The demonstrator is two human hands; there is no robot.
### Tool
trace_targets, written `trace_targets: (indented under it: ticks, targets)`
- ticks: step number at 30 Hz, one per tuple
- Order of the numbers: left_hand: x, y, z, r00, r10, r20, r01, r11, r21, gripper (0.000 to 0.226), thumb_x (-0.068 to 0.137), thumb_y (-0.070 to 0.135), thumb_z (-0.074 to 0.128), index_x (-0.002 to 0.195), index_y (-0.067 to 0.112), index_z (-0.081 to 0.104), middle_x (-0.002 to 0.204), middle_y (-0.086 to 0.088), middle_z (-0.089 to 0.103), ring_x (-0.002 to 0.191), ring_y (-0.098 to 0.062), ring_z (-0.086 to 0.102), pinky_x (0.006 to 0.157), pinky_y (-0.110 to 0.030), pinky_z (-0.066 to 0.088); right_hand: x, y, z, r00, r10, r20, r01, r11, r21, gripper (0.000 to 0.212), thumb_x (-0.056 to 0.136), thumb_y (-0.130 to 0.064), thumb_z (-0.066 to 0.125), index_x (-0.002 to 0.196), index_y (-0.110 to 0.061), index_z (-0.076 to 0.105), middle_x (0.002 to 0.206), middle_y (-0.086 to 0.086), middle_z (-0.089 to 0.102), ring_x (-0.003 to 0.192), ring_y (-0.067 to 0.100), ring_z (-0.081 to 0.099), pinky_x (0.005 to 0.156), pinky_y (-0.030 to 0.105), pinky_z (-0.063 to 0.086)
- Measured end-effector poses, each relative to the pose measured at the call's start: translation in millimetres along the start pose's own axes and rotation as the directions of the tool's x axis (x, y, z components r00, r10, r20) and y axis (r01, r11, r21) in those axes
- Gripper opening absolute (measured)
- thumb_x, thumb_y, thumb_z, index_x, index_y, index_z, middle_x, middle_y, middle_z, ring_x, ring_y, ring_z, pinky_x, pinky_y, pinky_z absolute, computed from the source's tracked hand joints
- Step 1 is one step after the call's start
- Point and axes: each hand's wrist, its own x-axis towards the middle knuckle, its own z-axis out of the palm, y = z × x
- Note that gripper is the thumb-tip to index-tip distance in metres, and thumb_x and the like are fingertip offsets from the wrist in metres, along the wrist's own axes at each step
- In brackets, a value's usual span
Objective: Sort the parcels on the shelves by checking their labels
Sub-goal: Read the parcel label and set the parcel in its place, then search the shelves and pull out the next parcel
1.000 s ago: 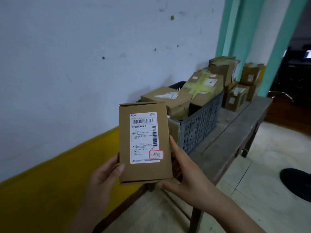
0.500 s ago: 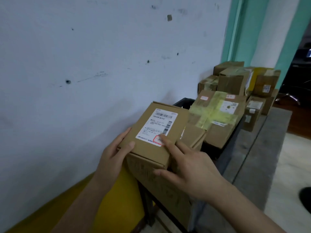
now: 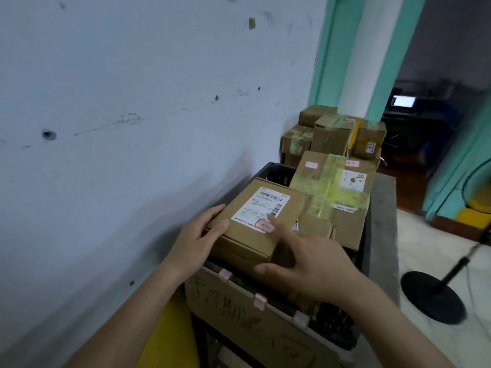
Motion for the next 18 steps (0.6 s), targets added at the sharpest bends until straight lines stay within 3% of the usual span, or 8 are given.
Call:
trace_targets:
  ticks: [2,3,6,8,11,13,16,18]
  targets:
    - [-10,-5,-6,0.993,0.048,-0.104,-0.058,0.994,-0.093,0.041,0.099,0.050,0.053,0.139,0.038,0.056,0.135,0.023,0.059,0.124,0.008,0.052,0.098,-0.016,0.043,-5,-3,-7,0.993,0.042,-0.114,-0.028,0.993,0.118,0.092,0.080,-0.085,0.036,0.156,-0.047,0.001,0.090,-0.013,0.067,0.068,0.002,0.057,0.063,0.020,0.050]
    - [-18,-8,-9,0.979,0.067,-0.193,-0.096,0.985,-0.142,0.040,0.099,0.047,0.052,0.136,0.034,0.059,0.134,0.020,0.062,0.125,0.005,0.054,0.101,-0.019,0.044,-9,-7,-6,0.973,0.057,-0.222,0.001,0.967,0.255,0.082,0.083,-0.077,0.042,0.155,-0.046,0.017,0.077,-0.011,0.063,0.062,0.004,0.057,0.059,0.019,0.049]
    - [-57,-21,-17,0.903,0.029,-0.428,-0.150,0.956,-0.252,0.021,0.103,0.017,0.053,0.118,0.016,0.068,0.118,0.006,0.071,0.114,-0.003,0.064,0.094,-0.015,0.050,-12,-51,16,0.901,0.121,-0.417,0.243,0.656,0.715,0.024,0.098,-0.041,0.057,0.121,-0.036,0.063,0.070,-0.010,0.061,0.058,0.006,0.056,0.053,0.015,0.041]
    - [-92,-42,-20,0.857,-0.101,-0.506,-0.093,0.934,-0.345,0.020,0.101,0.002,0.053,0.106,0.010,0.071,0.107,-0.004,0.074,0.103,-0.012,0.069,0.089,-0.019,0.054,-6,-94,50,0.935,0.100,-0.340,0.261,0.453,0.852,0.014,0.099,-0.022,0.059,0.102,-0.028,0.072,0.072,-0.012,0.065,0.062,0.005,0.058,0.056,0.017,0.041]
    - [-153,-80,-27,0.738,-0.334,-0.587,0.040,0.889,-0.456,0.022,0.098,-0.003,0.053,0.097,0.008,0.072,0.099,-0.007,0.075,0.092,-0.017,0.071,0.082,-0.028,0.057,8,-150,120,0.999,-0.003,-0.048,0.048,0.168,0.985,0.020,0.100,-0.012,0.057,0.089,-0.013,0.073,0.056,-0.009,0.051,0.051,0.005,0.043,0.051,0.018,0.032]
    - [-208,-102,-33,0.566,-0.457,-0.686,0.120,0.869,-0.479,0.021,0.097,-0.004,0.053,0.097,0.006,0.071,0.099,-0.007,0.075,0.089,-0.015,0.071,0.079,-0.029,0.056,16,-186,164,0.988,-0.097,0.123,-0.118,0.056,0.991,0.021,0.100,-0.012,0.056,0.088,-0.003,0.070,0.052,-0.004,0.041,0.048,0.008,0.035,0.050,0.022,0.028]
    - [-298,-108,-40,0.256,-0.552,-0.794,0.130,0.833,-0.537,0.019,0.099,-0.001,0.052,0.102,0.004,0.071,0.101,-0.009,0.075,0.086,-0.022,0.070,0.072,-0.028,0.057,15,-255,203,0.906,-0.353,0.233,-0.234,0.040,0.971,0.022,0.102,-0.008,0.053,0.089,0.007,0.062,0.054,-0.005,0.041,0.049,0.007,0.036,0.049,0.025,0.030]
    - [-362,-100,-35,0.005,-0.595,-0.803,0.119,0.798,-0.591,0.021,0.101,0.002,0.050,0.101,0.005,0.070,0.099,-0.011,0.074,0.082,-0.021,0.069,0.068,-0.027,0.058,-7,-301,212,0.817,-0.520,0.248,-0.270,0.035,0.962,0.021,0.102,-0.008,0.054,0.088,0.004,0.063,0.054,-0.005,0.044,0.047,0.006,0.039,0.048,0.023,0.032]
